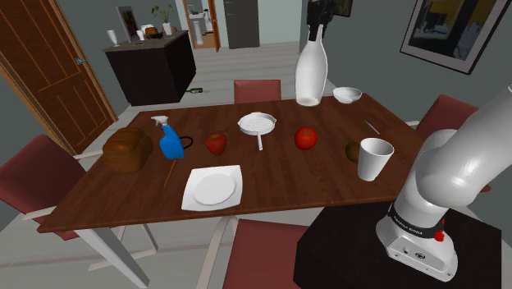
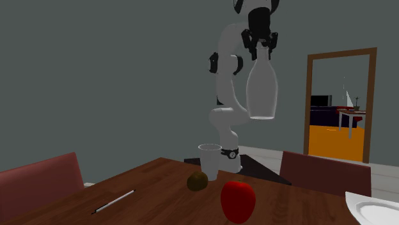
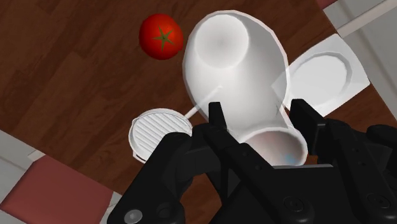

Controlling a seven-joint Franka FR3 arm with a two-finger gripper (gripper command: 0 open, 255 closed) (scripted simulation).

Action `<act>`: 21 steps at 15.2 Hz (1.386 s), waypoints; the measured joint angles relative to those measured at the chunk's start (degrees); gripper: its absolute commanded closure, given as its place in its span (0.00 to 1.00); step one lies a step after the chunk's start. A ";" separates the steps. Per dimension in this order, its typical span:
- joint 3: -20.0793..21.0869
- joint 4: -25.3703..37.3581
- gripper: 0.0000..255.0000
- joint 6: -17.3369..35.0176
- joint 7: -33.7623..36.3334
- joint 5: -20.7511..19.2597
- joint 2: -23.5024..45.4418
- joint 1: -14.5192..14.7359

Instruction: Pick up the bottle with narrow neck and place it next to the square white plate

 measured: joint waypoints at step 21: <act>16.74 11.68 1.00 2.34 25.30 1.40 14.19 8.58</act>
